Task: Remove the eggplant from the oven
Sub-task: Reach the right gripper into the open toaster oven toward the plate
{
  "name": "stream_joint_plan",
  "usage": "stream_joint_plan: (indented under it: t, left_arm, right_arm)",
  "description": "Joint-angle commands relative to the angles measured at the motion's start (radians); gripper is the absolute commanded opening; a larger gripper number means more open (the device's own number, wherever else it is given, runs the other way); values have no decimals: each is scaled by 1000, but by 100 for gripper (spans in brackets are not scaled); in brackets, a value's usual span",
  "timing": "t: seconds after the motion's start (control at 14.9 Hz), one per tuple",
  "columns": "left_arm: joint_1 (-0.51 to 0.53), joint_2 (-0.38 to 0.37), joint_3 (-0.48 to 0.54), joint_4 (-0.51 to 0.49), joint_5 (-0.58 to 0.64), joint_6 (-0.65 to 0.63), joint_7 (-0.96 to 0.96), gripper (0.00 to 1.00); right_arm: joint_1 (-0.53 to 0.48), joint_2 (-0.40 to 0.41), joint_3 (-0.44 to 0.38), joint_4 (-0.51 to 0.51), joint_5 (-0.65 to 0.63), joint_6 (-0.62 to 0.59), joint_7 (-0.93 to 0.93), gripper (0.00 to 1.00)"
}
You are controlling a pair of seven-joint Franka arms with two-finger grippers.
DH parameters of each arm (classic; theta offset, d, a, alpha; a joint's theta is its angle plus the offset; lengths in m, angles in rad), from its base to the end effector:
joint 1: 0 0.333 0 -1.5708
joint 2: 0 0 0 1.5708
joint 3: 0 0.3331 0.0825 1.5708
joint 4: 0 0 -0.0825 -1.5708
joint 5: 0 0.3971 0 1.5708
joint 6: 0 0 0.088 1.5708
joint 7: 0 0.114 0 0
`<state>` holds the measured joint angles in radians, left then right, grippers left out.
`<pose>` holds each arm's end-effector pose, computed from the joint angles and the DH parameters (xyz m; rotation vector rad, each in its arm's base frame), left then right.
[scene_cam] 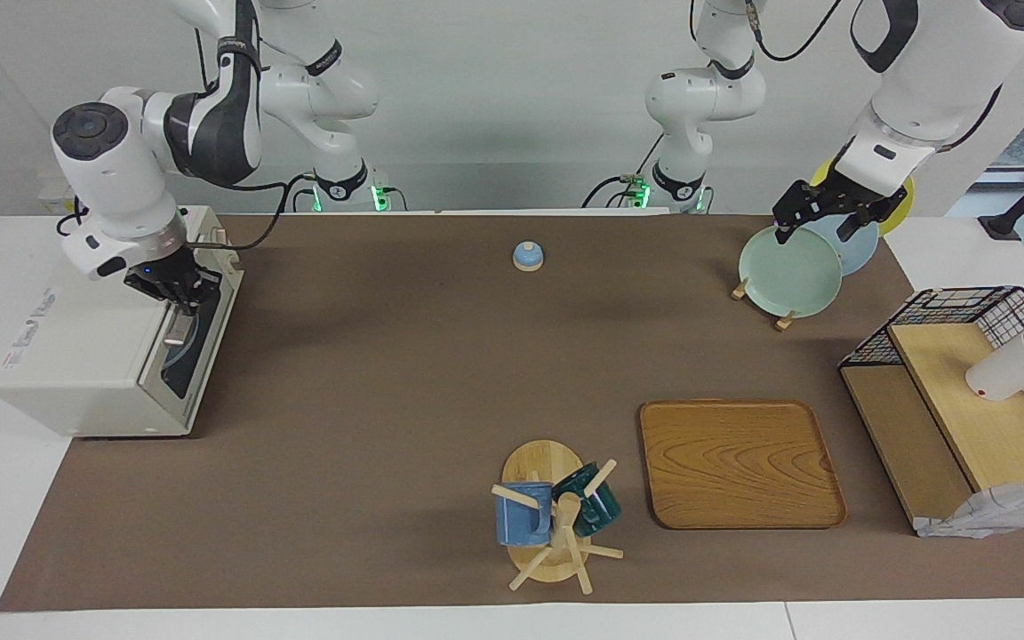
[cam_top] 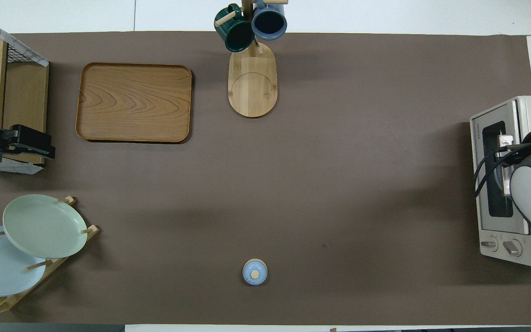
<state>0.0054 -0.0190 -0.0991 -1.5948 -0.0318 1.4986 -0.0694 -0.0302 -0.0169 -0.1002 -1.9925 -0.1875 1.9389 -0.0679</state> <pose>0.5498 -0.0560 0.6277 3.1154 -0.0394 -0.1239 0.5521 -0.0867 0.4709 2.9730 0.0125 -0.0797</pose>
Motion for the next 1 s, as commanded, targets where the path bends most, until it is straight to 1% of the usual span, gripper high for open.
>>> stream_joint_plan:
  t: [0.0,0.13,0.27,0.33,0.4,0.47,0.6,0.74,0.87,0.94]
  left_arm:
    - [-4,-13,4,-1,16,-14,-6,100]
    - [-4,-13,4,-1,16,-14,-6,100]
    - [-4,-13,4,-1,16,-14,-6,100]
    - [-5,-13,4,-2,16,-14,-6,100]
    - [-4,-13,4,-1,16,-14,-6,100]
    - [-4,-13,4,-1,16,-14,-6,100]
    - [-5,-13,4,-1,16,-14,-6,100]
    - [-5,-13,4,-2,16,-14,-6,100]
    - [-4,-13,4,-1,16,-14,-6,100]
    - [-4,-13,4,-1,16,-14,-6,100]
  right_arm:
    - [30,-11,7,-81,5,77,31,0]
    - [41,-9,7,-94,25,94,36,0]
    - [43,-2,8,-133,45,165,36,0]
    - [44,18,10,-146,54,202,37,0]
    - [52,50,10,-152,84,236,39,0]
    - [58,64,10,-155,117,268,40,0]
    - [81,107,10,-161,126,337,42,0]
    - [81,167,10,-161,129,403,42,0]
    - [84,192,11,-154,184,413,54,0]
    - [105,193,13,-154,212,414,57,0]
